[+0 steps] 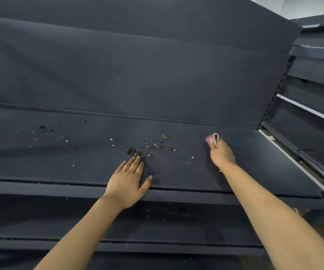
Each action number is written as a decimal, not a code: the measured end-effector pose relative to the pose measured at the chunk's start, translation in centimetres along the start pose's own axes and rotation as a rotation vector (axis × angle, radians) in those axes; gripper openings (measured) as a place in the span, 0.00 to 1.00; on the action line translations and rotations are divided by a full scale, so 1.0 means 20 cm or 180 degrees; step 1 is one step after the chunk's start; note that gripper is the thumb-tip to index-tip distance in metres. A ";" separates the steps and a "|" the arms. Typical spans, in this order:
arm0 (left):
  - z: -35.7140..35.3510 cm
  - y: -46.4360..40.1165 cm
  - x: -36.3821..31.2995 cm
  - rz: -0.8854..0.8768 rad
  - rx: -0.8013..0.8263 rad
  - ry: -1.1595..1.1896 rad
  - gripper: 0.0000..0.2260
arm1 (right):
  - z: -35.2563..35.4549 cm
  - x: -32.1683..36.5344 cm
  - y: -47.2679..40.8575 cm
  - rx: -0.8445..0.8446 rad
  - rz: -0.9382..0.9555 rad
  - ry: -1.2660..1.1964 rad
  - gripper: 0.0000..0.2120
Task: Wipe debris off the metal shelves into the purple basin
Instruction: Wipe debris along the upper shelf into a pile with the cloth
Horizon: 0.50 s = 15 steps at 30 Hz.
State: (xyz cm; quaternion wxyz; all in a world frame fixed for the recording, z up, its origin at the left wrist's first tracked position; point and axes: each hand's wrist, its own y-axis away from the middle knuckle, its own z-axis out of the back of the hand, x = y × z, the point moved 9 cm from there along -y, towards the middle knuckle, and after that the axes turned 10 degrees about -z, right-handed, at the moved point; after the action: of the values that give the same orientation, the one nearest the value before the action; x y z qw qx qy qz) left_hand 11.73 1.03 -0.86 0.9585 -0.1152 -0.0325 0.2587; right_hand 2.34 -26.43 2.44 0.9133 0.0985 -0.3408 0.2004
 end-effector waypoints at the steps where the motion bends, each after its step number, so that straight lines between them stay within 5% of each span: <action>1: 0.00 0.00 0.00 -0.0014 -0.0030 0.0026 0.49 | 0.00 -0.04 -0.03 -0.0049 -0.0114 0.0228 0.17; 5: -0.01 0.00 0.00 -0.0024 -0.0050 -0.0006 0.56 | -0.09 0.02 -0.07 -0.0171 0.0105 0.0655 0.18; 15: -0.04 0.00 0.00 -0.0018 0.0027 -0.0206 0.27 | -0.63 0.60 0.37 0.0818 0.1398 0.0530 0.19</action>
State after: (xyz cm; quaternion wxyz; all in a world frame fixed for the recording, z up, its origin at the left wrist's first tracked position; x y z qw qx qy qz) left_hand 11.78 0.93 -1.70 0.9582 -0.1027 -0.0628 0.2597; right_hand 14.86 -12.20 1.26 0.8527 0.1206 -0.2495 0.4428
